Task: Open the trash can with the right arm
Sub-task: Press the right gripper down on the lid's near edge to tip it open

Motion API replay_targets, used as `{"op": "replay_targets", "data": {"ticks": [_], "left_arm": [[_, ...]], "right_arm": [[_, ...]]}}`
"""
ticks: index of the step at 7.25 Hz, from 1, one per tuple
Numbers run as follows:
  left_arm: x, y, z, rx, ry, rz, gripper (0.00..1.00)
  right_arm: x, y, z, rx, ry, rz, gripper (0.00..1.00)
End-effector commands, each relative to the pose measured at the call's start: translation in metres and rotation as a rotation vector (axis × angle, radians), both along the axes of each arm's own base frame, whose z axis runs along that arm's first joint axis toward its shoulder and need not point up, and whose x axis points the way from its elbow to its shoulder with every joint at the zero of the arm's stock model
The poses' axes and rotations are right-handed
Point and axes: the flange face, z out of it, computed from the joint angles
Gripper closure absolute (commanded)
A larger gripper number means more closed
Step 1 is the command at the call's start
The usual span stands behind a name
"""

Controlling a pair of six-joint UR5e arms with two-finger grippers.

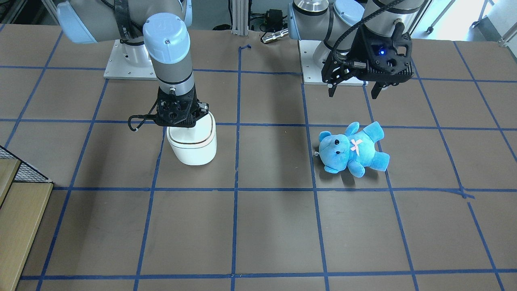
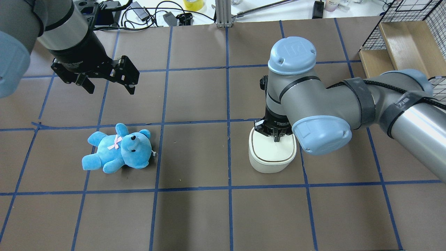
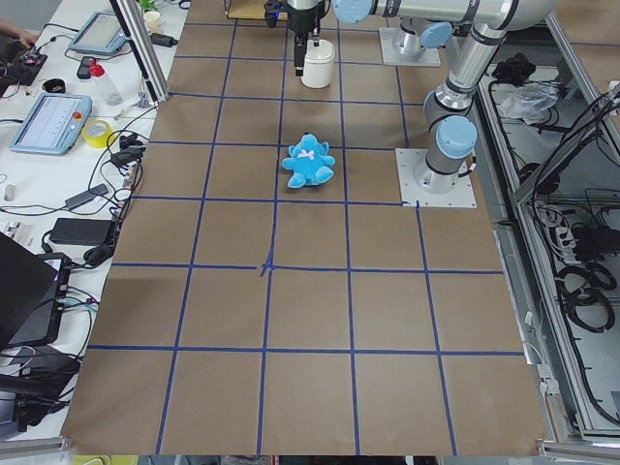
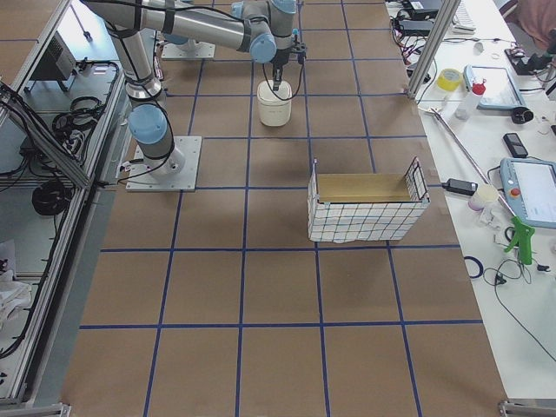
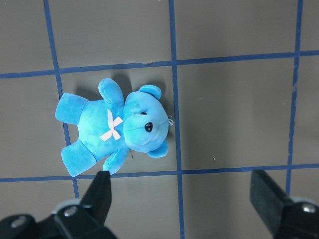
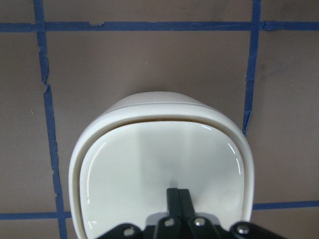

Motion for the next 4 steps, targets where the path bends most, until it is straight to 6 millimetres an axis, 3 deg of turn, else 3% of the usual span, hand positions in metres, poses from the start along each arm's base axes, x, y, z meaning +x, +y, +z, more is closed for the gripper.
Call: {"op": "replay_targets", "data": {"ticks": [1,3,4], "left_arm": [[0.0,0.0,0.0,0.0,0.0,0.0,0.0],[0.0,0.0,0.0,0.0,0.0,0.001,0.0],[0.0,0.0,0.0,0.0,0.0,0.0,0.0]], "right_arm": [[0.0003,-0.0004,-0.0093,0.019,0.003,-0.002,1.0],[0.0004,-0.0002,-0.0095,0.021,0.002,-0.002,1.0],[0.0009,-0.0038,-0.0001,0.002,0.002,0.001,0.98]]}}
